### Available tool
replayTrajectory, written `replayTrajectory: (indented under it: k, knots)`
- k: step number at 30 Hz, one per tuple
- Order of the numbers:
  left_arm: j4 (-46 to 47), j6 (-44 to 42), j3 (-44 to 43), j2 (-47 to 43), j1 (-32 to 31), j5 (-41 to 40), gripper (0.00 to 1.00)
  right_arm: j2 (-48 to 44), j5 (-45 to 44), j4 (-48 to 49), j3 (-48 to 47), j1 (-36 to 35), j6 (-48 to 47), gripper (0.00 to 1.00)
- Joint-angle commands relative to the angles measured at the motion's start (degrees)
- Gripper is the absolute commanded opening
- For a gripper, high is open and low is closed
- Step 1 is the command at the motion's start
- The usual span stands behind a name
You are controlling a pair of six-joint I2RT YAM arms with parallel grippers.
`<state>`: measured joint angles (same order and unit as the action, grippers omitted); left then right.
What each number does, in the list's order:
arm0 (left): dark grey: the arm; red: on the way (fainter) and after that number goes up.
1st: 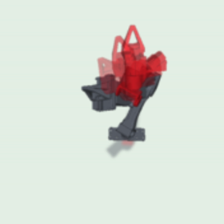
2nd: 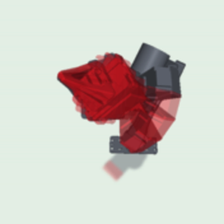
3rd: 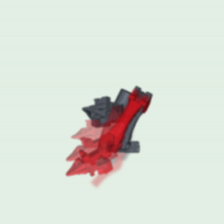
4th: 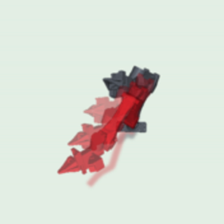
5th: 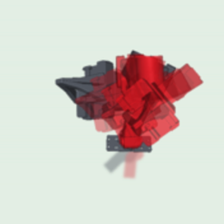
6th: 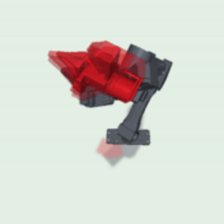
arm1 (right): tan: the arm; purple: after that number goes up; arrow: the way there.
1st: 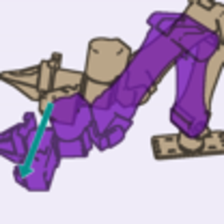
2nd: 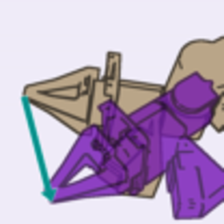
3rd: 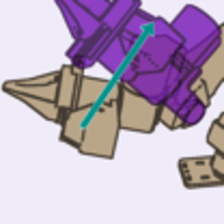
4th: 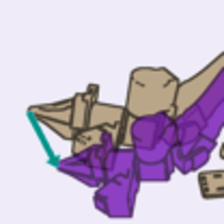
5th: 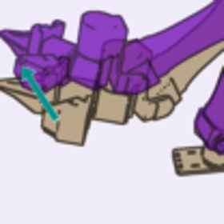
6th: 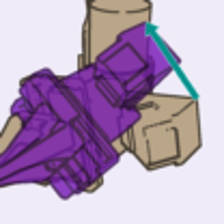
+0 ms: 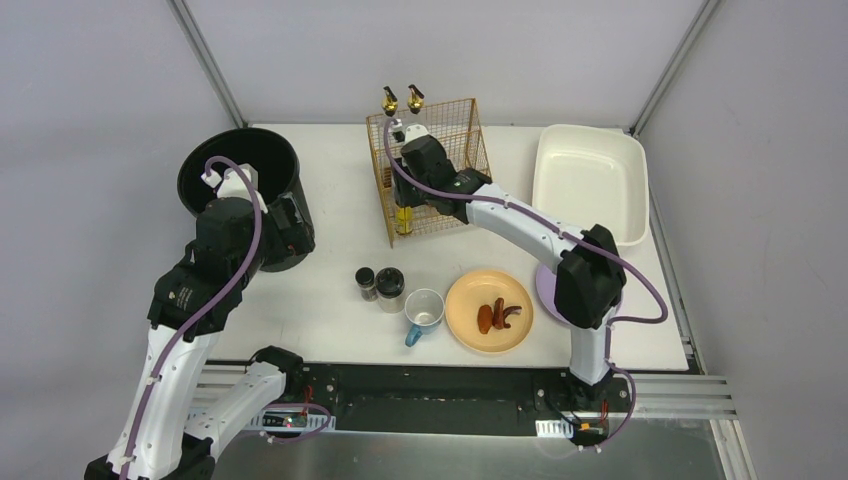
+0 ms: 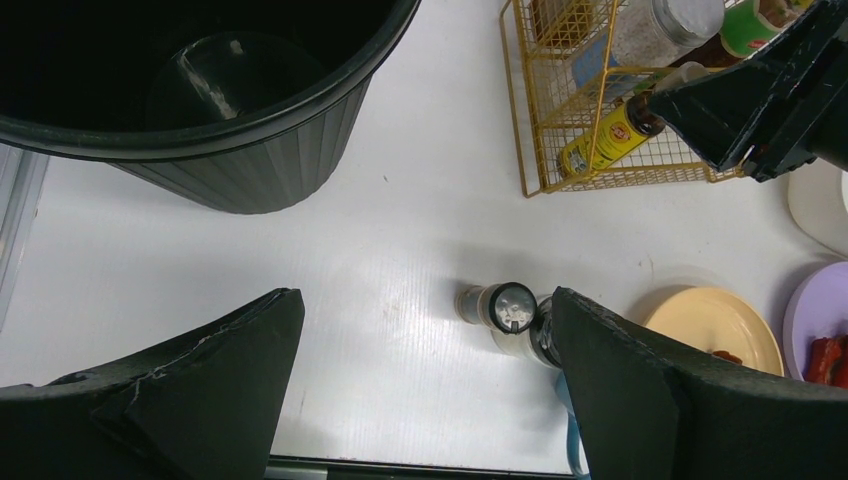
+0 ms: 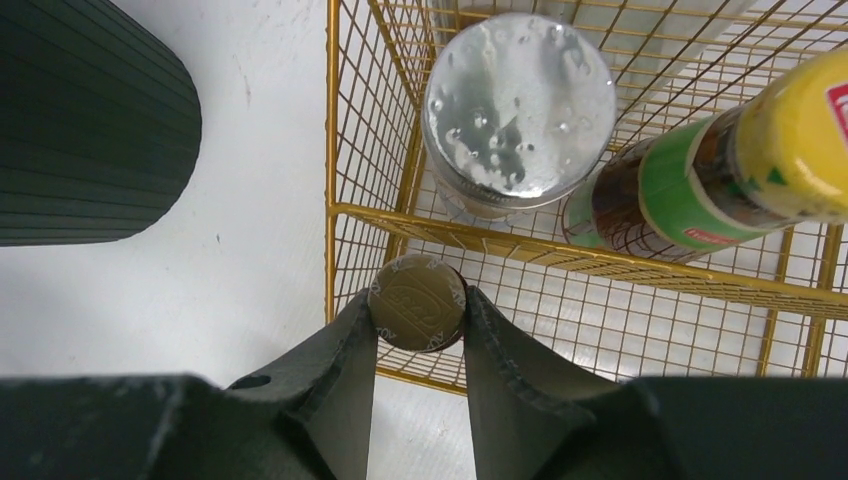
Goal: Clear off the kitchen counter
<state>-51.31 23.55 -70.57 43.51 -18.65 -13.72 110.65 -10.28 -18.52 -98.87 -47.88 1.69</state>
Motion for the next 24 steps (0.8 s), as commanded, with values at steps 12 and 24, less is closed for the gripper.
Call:
replayTrajectory:
  k: [12,24]
  knots:
    - [1.71,-0.39,0.08,-0.26,0.39,1.12,1.0,-9.03,-2.22,2.8,2.71,-1.31,0.02,0.73]
    - [1.77,-0.69,-0.19,-0.55,0.38,1.33,1.0,-22.3,2.44,-6.67,4.47,-4.42,-1.28,0.8]
